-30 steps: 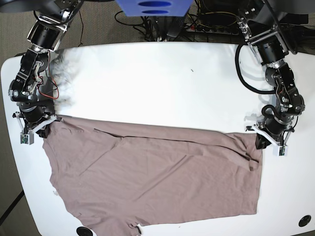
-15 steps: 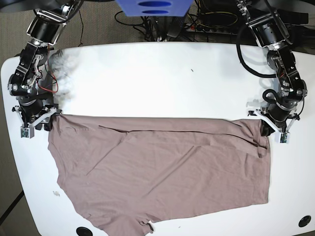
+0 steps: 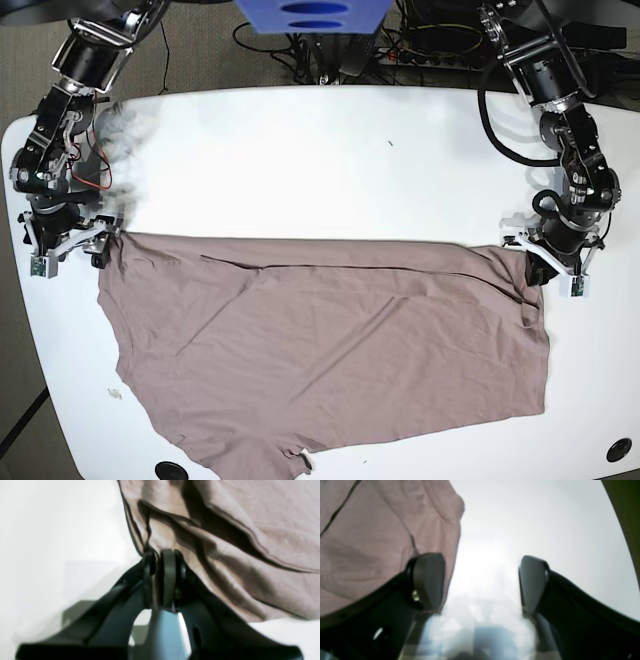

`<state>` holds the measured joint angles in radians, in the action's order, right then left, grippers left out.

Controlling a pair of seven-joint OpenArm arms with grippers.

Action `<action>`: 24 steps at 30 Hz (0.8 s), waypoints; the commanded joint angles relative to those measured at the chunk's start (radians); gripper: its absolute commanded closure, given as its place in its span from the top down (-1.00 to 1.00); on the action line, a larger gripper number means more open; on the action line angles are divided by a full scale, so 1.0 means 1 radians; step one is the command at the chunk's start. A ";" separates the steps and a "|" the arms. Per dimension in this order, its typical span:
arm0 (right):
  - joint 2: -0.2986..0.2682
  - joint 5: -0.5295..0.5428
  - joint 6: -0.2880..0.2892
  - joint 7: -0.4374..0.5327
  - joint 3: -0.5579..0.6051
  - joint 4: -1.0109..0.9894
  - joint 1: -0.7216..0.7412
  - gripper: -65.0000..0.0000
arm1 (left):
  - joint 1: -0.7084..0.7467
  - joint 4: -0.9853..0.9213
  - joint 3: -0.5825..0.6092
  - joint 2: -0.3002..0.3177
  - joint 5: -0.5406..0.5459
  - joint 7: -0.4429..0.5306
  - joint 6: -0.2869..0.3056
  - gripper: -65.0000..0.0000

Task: Fold the T-shirt properly
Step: 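Spread the grippers apart to stretch the held shirt edge taut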

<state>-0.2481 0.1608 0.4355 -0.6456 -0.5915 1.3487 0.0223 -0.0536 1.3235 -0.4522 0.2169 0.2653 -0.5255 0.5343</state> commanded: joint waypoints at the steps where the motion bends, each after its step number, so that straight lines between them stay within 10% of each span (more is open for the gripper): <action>1: -0.016 0.011 0.001 -0.010 -0.013 0.033 0.024 0.42 | -0.009 0.028 -0.003 0.021 -0.004 0.013 -0.006 -0.71; 24: -0.005 0.005 0.012 -0.074 0.011 0.010 0.054 0.30 | -0.001 0.039 -0.004 0.005 -0.014 -0.015 -0.006 -0.86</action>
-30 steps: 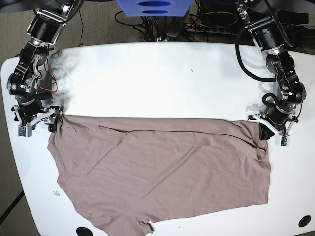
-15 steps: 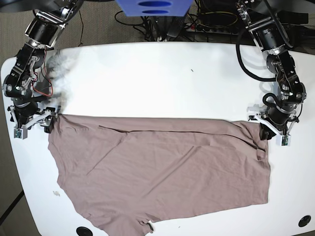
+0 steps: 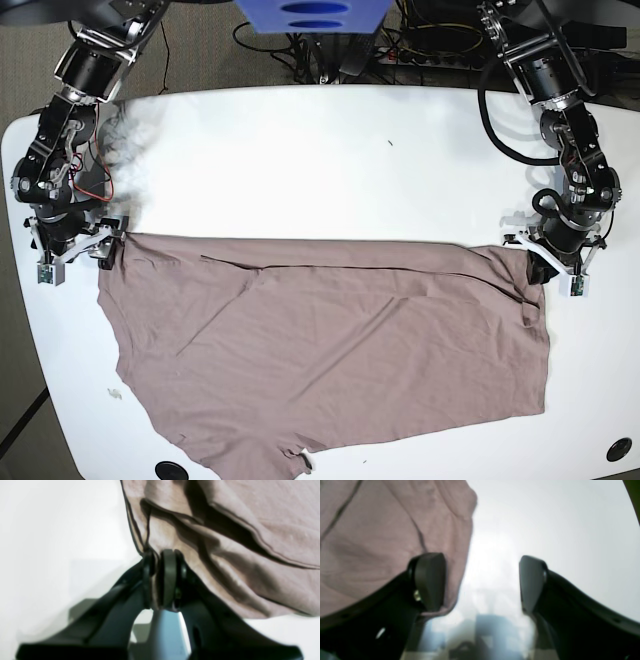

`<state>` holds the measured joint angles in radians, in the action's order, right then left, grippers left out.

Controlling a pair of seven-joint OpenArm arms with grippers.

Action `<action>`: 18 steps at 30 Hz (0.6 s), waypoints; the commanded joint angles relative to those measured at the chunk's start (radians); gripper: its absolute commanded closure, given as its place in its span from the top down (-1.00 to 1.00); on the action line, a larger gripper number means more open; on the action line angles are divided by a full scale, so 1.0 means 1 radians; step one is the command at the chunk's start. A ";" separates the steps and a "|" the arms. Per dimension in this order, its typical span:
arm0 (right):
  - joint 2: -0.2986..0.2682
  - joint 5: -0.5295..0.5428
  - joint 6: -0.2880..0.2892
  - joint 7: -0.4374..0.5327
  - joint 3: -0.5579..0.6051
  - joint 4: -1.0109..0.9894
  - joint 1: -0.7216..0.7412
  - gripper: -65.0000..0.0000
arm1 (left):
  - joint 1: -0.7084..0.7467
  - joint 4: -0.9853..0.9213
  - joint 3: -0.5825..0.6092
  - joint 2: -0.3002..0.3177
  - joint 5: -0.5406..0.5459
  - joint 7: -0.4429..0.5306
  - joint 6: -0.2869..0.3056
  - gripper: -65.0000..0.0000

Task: Fold the T-shirt properly
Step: 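Spread the grippers apart to stretch the held shirt edge taut, then hold the stretched shirt edge with both grippers, adjusting the right gripper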

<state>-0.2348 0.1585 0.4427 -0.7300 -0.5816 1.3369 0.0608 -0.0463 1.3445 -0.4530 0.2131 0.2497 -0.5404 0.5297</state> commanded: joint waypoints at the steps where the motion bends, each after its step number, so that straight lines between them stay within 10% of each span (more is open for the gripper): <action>1: -0.017 0.008 0.006 0.009 0.002 0.027 0.015 0.28 | -0.007 0.019 -0.003 0.009 0.002 0.000 -0.001 -0.86; 18: 0.032 -0.006 0.001 -0.130 0.025 0.303 -0.058 0.36 | 0.004 0.020 -0.007 0.011 -0.006 0.018 -0.003 -0.80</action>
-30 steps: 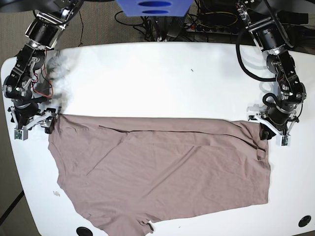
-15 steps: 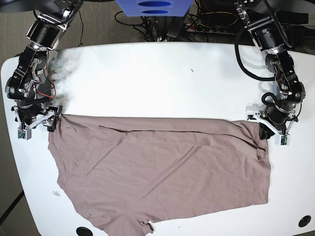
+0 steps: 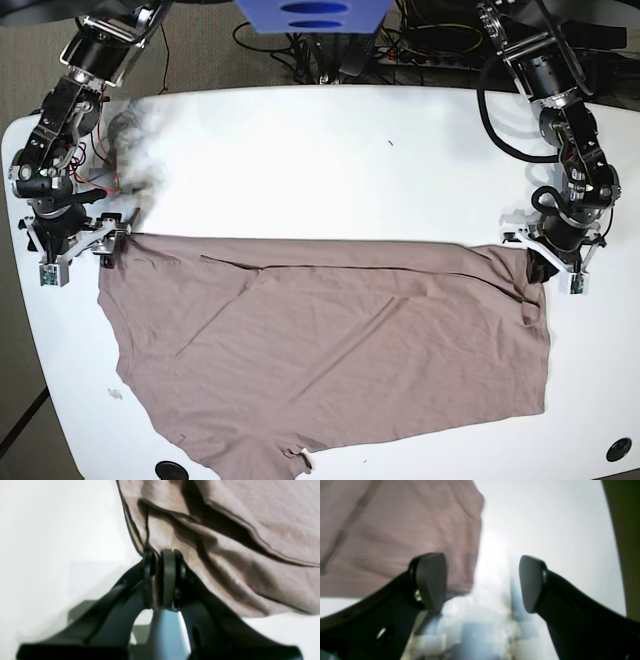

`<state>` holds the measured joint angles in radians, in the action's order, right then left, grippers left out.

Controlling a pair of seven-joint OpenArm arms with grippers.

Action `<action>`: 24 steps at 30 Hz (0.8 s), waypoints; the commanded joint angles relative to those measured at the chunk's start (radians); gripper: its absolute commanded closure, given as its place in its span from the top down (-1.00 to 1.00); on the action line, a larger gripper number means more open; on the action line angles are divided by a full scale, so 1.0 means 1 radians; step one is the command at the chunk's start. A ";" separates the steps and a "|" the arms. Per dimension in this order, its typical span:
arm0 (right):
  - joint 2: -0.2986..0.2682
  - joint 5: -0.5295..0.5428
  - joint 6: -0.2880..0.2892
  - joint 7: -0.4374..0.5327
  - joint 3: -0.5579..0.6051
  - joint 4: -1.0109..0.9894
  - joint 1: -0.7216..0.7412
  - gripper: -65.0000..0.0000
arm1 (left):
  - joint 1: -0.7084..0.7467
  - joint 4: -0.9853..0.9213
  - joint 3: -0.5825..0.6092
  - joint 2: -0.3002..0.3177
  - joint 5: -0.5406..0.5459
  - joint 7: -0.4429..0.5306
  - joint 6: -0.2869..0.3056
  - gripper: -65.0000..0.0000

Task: Fold the T-shirt properly
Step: 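Hold the stretched shirt edge with both grippers, adjusting the right gripper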

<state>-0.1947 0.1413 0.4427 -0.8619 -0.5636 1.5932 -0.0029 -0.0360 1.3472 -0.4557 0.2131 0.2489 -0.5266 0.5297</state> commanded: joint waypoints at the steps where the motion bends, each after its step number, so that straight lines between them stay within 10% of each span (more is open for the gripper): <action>1: -0.009 0.010 0.000 -0.002 0.014 0.062 -0.003 0.36 | -0.006 0.017 -0.004 0.011 -0.006 0.004 -0.003 -0.80; 16: -0.024 0.004 0.006 -0.003 0.097 0.164 -0.090 0.32 | -0.003 0.020 -0.005 0.009 -0.005 -0.003 -0.007 -0.82; 24: -0.034 -0.004 0.003 0.084 0.081 -0.032 -0.027 -0.69 | 0.014 0.023 -0.006 0.016 -0.003 -0.005 -0.005 -0.90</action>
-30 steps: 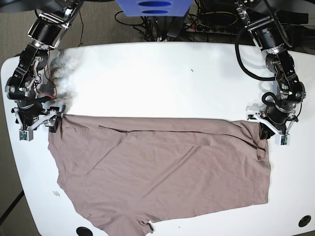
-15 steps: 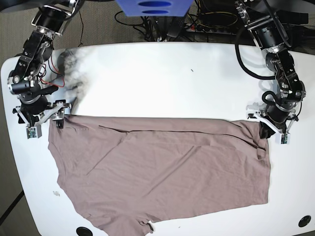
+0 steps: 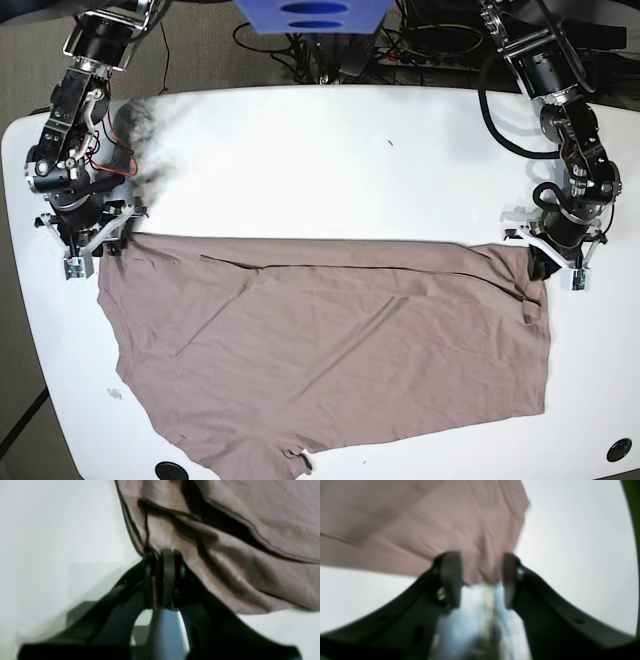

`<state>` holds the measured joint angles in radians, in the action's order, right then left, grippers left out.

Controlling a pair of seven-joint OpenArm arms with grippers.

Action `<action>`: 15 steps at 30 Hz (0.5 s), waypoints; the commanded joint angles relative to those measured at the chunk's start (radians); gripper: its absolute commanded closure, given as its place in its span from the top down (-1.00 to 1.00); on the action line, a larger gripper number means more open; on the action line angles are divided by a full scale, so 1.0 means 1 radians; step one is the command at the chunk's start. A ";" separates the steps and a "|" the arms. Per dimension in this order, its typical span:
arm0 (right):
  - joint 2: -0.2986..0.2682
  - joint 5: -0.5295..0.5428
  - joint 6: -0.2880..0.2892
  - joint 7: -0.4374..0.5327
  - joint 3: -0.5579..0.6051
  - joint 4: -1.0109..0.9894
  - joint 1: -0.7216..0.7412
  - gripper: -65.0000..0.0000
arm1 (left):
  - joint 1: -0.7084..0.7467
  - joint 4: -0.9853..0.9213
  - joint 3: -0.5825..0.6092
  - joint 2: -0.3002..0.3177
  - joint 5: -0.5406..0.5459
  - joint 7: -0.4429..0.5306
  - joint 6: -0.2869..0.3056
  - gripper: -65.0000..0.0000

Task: Fold the T-shirt properly
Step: 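Hold the stretched shirt edge with both grippers, adjusting the right gripper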

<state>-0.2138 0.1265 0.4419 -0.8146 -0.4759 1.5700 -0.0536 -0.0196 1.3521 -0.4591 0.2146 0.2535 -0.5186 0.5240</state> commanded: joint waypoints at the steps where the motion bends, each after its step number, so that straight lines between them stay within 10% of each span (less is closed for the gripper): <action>1: -0.015 0.011 0.004 0.039 -0.008 -0.022 0.032 -0.77 | -0.001 0.018 -0.003 0.015 -0.007 -0.014 0.000 -0.91; 10: -0.023 0.003 0.007 0.050 -0.017 -0.154 0.136 -0.96 | 0.018 0.023 -0.003 0.024 -0.005 -0.016 -0.003 -0.90; 15: -0.023 -0.009 0.015 0.043 -0.021 -0.233 0.191 -0.67 | 0.018 0.023 -0.005 0.020 -0.002 -0.014 -0.001 -0.90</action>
<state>-0.2192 0.1230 0.4545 -0.7818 -0.4911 1.3560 0.1036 0.0032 1.3636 -0.4595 0.2245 0.2615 -0.5148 0.5232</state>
